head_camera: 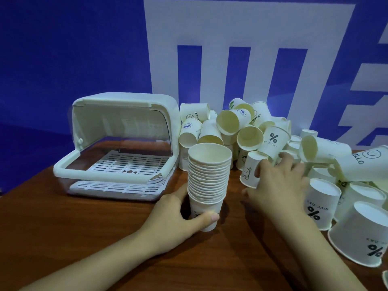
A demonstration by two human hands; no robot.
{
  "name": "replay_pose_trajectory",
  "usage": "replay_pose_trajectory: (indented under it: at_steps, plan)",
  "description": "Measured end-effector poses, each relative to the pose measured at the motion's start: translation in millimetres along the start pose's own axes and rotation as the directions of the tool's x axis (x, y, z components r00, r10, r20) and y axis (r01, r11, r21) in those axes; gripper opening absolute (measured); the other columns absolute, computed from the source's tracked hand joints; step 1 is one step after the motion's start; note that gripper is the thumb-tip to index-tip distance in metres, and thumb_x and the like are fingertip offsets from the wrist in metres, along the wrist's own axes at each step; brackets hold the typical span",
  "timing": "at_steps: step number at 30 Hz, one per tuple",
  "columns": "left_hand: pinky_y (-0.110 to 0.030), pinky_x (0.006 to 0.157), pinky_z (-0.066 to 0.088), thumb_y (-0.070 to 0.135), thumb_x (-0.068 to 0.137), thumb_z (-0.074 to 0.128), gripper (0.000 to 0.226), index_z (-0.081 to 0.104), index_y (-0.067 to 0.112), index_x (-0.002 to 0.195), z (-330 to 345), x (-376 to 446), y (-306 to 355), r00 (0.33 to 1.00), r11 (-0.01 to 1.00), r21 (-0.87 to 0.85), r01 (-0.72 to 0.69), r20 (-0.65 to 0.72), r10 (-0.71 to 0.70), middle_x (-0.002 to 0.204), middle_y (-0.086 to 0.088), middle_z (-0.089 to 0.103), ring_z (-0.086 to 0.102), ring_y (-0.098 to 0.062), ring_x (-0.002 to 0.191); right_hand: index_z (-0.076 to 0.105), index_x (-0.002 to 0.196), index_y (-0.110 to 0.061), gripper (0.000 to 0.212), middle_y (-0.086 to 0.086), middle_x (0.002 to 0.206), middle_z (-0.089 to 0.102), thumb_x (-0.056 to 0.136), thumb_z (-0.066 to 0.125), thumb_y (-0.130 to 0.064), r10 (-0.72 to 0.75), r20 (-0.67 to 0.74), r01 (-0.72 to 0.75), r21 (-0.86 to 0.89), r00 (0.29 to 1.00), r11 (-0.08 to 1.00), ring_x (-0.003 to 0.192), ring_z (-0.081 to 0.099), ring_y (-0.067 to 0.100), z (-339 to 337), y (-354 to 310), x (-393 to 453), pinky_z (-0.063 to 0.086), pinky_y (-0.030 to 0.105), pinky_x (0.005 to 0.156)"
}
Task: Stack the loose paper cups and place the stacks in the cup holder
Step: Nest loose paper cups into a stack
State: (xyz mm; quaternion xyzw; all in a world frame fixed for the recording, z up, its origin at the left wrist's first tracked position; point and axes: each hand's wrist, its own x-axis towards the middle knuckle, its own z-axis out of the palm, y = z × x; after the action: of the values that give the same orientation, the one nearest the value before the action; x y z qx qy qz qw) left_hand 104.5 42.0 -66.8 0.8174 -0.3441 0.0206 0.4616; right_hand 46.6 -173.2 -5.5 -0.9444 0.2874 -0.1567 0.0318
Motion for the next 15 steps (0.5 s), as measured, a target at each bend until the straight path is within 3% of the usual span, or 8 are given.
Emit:
replay_pose_trajectory:
  at_steps: [3, 6, 8, 10, 12, 13, 15]
  plan:
    - [-0.015, 0.100, 0.047, 0.056, 0.082, 0.082, 0.063, 0.058, 0.042, 0.138, 0.3, -0.1, -1.3, 1.000, 1.000, 0.005, 0.000, -0.002, 0.000, 0.127, 0.037, 0.065, 0.059, 0.014, 0.120, 0.039, 0.119, -0.018, 0.057, 0.010, 0.125, 0.058, 0.083, 0.075, -0.043, -0.028, 0.114, 0.022, 0.057, 0.993, 0.998, 0.117, 0.053, 0.035, 0.6, -1.2, -0.9, 0.043, 0.037, 0.076]
    - [-0.018, 0.101, 0.048, 0.055, 0.082, 0.083, 0.063, 0.058, 0.043, 0.138, 0.6, -0.4, -1.9, 1.000, 1.000, 0.005, 0.001, -0.004, -0.001, 0.127, 0.037, 0.065, 0.059, 0.014, 0.120, 0.051, 0.123, -0.020, 0.054, 0.008, 0.126, 0.055, 0.086, 0.064, -0.057, -0.059, 0.131, 0.061, -0.011, 0.990, 0.998, 0.122, 0.047, 0.033, -1.5, -2.7, -3.7, 0.041, 0.037, 0.079]
    - [-0.020, 0.102, 0.048, 0.054, 0.082, 0.083, 0.063, 0.057, 0.043, 0.139, 0.8, -0.6, -2.2, 1.000, 1.000, -0.002, -0.001, -0.005, 0.001, 0.128, 0.036, 0.065, 0.059, 0.013, 0.120, 0.065, 0.103, -0.021, 0.055, 0.006, 0.119, 0.054, 0.085, 0.054, -0.073, -0.087, 0.088, 0.086, 0.021, 0.992, 0.996, 0.120, 0.047, 0.031, -3.4, -4.5, -6.0, 0.042, 0.037, 0.081]
    - [-0.020, 0.101, 0.048, 0.053, 0.083, 0.083, 0.063, 0.057, 0.042, 0.139, 0.9, -0.5, -3.1, 1.000, 1.000, 0.002, -0.005, -0.007, 0.005, 0.127, 0.035, 0.066, 0.059, 0.012, 0.120, 0.064, 0.088, -0.021, 0.058, 0.007, 0.112, 0.056, 0.086, 0.048, -0.077, -0.075, -0.023, 0.077, 0.127, 0.997, 0.989, 0.115, 0.051, 0.033, -8.2, -6.7, -8.1, 0.042, 0.037, 0.080]
    - [-0.016, 0.099, 0.048, 0.054, 0.082, 0.083, 0.063, 0.058, 0.041, 0.139, 0.7, -0.4, -2.9, 1.000, 1.000, 0.010, -0.014, -0.009, 0.014, 0.126, 0.036, 0.066, 0.060, 0.013, 0.119, 0.062, 0.113, -0.021, 0.065, 0.011, 0.125, 0.055, 0.089, 0.044, -0.078, -0.031, -0.030, 0.034, 0.110, 0.999, 0.993, 0.120, 0.050, 0.038, -10.3, -6.2, -8.4, 0.043, 0.045, 0.090]
    - [-0.014, 0.098, 0.048, 0.056, 0.082, 0.082, 0.064, 0.058, 0.040, 0.139, 0.6, -0.2, -2.8, 1.000, 1.000, 0.010, -0.019, -0.010, 0.019, 0.126, 0.036, 0.066, 0.060, 0.013, 0.119, 0.053, 0.130, -0.020, 0.071, 0.012, 0.134, 0.052, 0.089, 0.045, -0.078, -0.015, 0.025, 0.013, 0.071, 1.000, 0.997, 0.125, 0.049, 0.040, -9.0, -4.6, -7.5, 0.044, 0.048, 0.095]
    - [-0.011, 0.097, 0.047, 0.058, 0.081, 0.080, 0.065, 0.058, 0.039, 0.139, 0.7, 0.2, -2.8, 1.000, 1.000, 0.009, -0.024, -0.012, 0.025, 0.127, 0.035, 0.066, 0.059, 0.014, 0.119, 0.034, 0.144, -0.017, 0.082, 0.016, 0.141, 0.048, 0.089, 0.052, -0.075, -0.013, 0.142, 0.008, 0.037, 0.990, 0.999, 0.127, 0.051, 0.041, -3.9, -1.4, -4.5, 0.046, 0.051, 0.098]
